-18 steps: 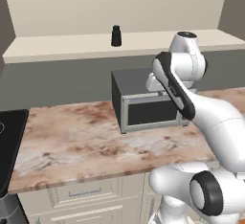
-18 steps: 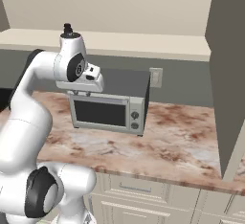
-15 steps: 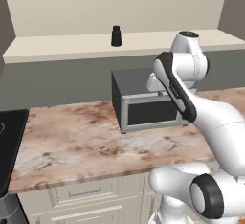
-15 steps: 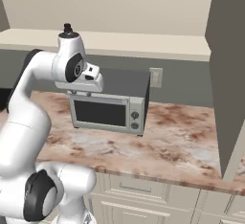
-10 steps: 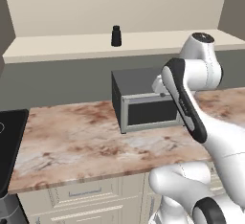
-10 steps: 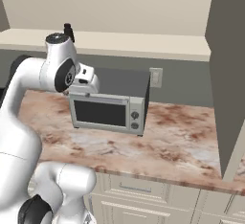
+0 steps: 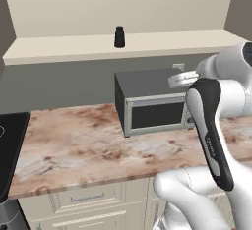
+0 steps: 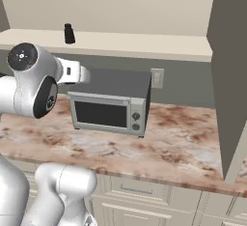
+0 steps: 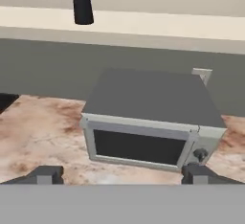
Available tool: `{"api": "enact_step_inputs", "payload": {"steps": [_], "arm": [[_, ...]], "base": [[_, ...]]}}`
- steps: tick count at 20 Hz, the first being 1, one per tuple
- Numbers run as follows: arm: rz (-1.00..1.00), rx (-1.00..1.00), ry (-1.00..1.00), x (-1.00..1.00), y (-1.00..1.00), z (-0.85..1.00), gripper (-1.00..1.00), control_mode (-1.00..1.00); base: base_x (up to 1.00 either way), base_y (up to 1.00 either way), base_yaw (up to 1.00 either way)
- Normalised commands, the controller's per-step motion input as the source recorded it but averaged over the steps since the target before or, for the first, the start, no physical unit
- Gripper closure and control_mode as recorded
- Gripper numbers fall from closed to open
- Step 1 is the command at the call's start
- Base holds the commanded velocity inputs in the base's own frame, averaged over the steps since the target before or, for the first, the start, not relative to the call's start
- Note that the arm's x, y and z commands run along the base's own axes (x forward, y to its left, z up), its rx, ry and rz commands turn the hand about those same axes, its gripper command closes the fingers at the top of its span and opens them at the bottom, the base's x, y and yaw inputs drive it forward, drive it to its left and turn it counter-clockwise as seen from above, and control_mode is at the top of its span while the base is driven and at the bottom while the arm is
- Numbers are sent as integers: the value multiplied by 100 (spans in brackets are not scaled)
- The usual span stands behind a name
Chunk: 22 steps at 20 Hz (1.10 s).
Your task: Retrieve the shaker from the cabinet and place it next the steak on a plate on the dining table.
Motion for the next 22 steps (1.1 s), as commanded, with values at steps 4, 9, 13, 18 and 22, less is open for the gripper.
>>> {"api": "enact_step_inputs", "payload": {"steps": [4, 9, 13, 18, 22], "arm": [[4, 0, -35, -1, 28, 59, -100, -100], [0, -1, -19, 4, 42, 33, -100, -100], [1, -1, 6, 19, 23, 19, -100, -100], [-1, -2, 4, 20, 25, 14, -100, -100], [-9, -4, 0, 32, 44, 19, -100, -100]], "base": [[0, 0, 0], [0, 0, 0], [0, 0, 0], [0, 0, 0], [0, 0, 0]]}}
